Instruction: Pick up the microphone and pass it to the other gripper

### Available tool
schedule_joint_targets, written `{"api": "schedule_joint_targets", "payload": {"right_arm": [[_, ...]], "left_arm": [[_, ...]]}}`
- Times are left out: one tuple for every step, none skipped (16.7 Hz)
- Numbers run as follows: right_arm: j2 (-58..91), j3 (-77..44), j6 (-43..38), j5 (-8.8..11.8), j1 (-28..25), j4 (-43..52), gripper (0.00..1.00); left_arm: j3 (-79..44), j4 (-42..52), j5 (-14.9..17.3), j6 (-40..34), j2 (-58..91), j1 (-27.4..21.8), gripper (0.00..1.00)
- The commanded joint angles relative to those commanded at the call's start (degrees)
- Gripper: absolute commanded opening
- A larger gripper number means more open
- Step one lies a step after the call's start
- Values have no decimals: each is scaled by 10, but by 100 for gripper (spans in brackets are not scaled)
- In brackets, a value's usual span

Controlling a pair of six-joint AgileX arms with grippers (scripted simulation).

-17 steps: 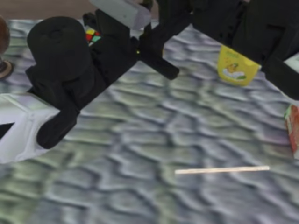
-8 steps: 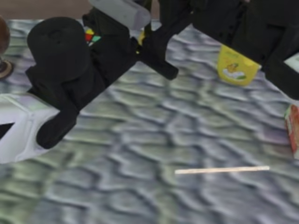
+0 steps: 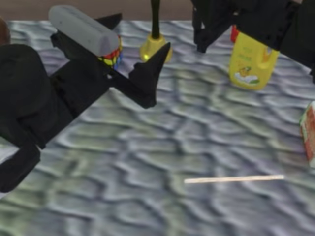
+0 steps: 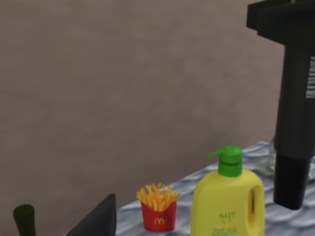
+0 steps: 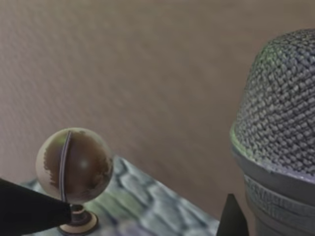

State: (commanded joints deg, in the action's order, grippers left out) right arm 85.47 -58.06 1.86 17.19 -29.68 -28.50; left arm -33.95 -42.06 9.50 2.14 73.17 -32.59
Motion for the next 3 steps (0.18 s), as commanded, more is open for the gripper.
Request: {"api": "schedule_joint_targets", "payload": {"right_arm": [[-6,6,0,8,7,0,0],[-9,10,1,13,12,0,0],[-11,11,1,15,13,0,0]], "left_arm": [[14,2,2,0,-15,3,100],[23,4,4,0,-25,5,100],[26,4,5,0,-28,6,100]]}}
